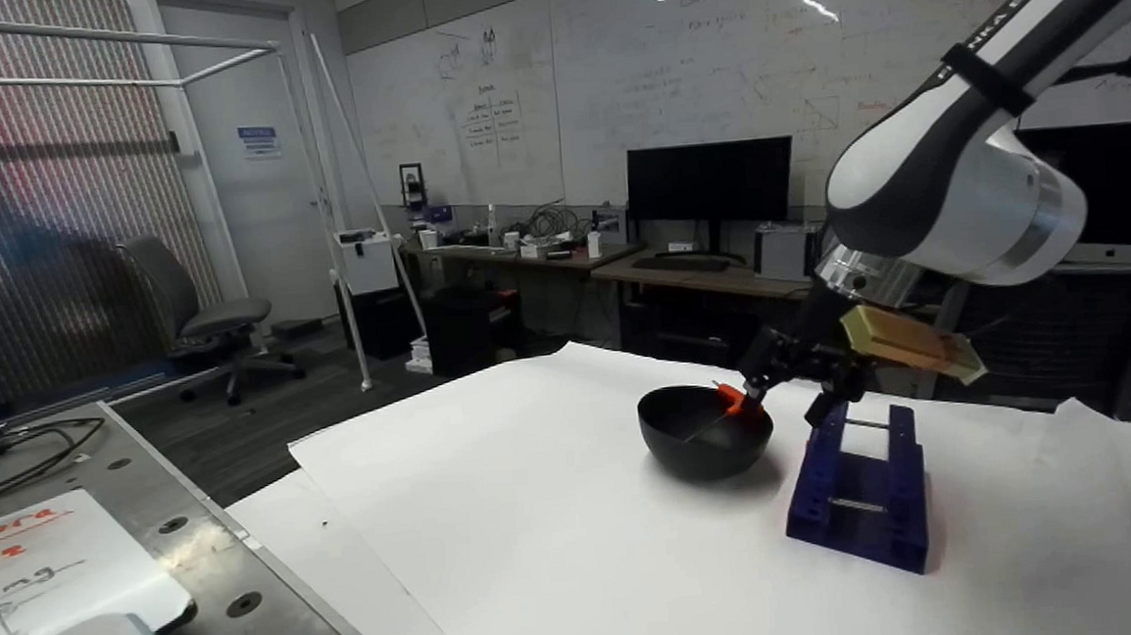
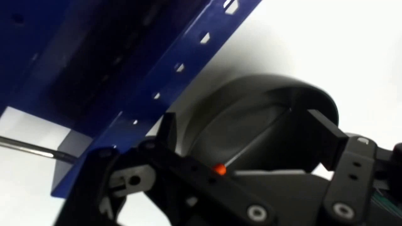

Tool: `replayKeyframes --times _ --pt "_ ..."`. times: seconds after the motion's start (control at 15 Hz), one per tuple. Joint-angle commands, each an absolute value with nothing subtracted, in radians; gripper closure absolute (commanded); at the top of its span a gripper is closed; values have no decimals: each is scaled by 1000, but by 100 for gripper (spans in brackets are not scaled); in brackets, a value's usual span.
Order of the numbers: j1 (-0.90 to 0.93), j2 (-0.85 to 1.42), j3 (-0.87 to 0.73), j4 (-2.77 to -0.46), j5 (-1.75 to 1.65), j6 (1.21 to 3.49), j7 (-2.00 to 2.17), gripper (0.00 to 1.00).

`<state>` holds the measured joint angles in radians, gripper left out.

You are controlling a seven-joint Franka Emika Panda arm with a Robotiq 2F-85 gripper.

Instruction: Pick up the orange object tool and put it in the bowl

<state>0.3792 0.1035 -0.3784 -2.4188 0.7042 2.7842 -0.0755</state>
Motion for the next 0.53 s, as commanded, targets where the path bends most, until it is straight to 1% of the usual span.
replayKeyframes --times 0.0,0.13,0.2,0.47 --pt "480 -1 -500 -2453 420 2562 176 0" --pt "472 -92 -488 -2426 242 2379 313 0" --pt "293 -137 -298 -2416 180 2303 359 0" --pt "187 -253 -120 -2340 184 2003 351 0"
